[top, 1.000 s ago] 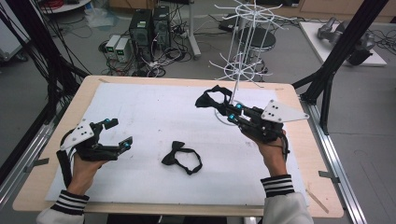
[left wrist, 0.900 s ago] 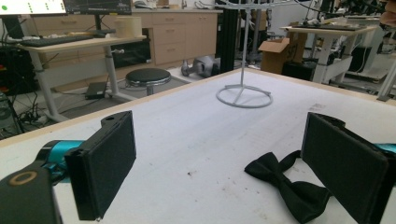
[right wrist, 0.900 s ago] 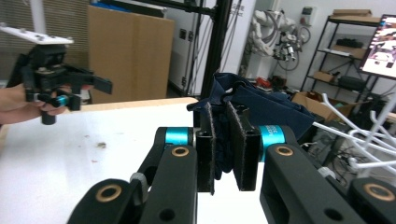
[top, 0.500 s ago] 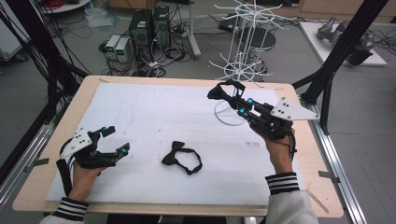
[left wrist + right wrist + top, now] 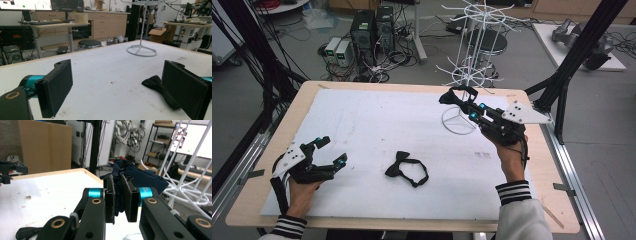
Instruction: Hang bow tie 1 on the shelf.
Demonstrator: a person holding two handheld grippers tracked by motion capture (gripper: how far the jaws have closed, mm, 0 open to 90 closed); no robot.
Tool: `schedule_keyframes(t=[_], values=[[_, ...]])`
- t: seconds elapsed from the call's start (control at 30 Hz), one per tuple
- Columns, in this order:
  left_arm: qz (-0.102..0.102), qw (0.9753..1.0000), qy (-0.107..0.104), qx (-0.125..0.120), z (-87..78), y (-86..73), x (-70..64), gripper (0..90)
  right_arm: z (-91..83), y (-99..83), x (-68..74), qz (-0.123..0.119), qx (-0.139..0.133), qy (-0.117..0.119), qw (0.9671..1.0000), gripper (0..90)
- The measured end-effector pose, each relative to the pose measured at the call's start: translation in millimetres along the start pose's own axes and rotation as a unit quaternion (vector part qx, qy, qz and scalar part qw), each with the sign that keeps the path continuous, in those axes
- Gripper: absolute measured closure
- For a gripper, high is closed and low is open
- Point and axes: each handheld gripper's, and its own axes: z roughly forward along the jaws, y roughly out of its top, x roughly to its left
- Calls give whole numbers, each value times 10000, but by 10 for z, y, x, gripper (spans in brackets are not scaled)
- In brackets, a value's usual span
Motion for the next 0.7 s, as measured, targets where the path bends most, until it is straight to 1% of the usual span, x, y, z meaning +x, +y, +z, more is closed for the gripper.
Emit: schedule_keyframes(t=[0.07,0.1,0.13,0.17,0.23,0.37,0.4,0.47,0.5,0.6,0.67,0.7], values=[[-18,10000,2,-30,-5,11,0,108,9,-9,-9,24,18,-6,10000,820],[-26,10000,3,-56,-6,16,-2,108,22,-34,-34,82,19,-34,10000,819],[-24,10000,-8,-54,-10,22,-2,108,26,-48,-37,200,74,-50,9998,819],[-8,10000,2,-54,-11,27,-2,108,26,-48,-37,200,74,-50,9998,819],[-9,10000,-14,-65,-13,31,-1,108,40,-108,-71,367,154,-65,9992,818],[-22,10000,-22,-87,-9,39,-8,108,49,-166,-81,446,255,-130,9986,817],[-13,10000,-32,-82,-9,42,-7,108,53,-200,-89,524,327,-164,9980,817],[-16,10000,-32,-88,-6,48,-11,108,54,-211,-95,556,342,-171,9977,817],[-19,9999,-43,-97,-4,52,-13,108,52,-243,-111,713,336,-183,9967,817],[-6,9999,-41,-106,-3,62,-18,108,51,-265,-128,777,332,-188,9962,816],[-4,9999,-52,-115,-3,66,-20,108,51,-292,-143,904,361,-199,9951,815],[-6,9999,-51,-126,-3,69,-22,108,55,-325,-165,1050,373,-189,9936,814]])
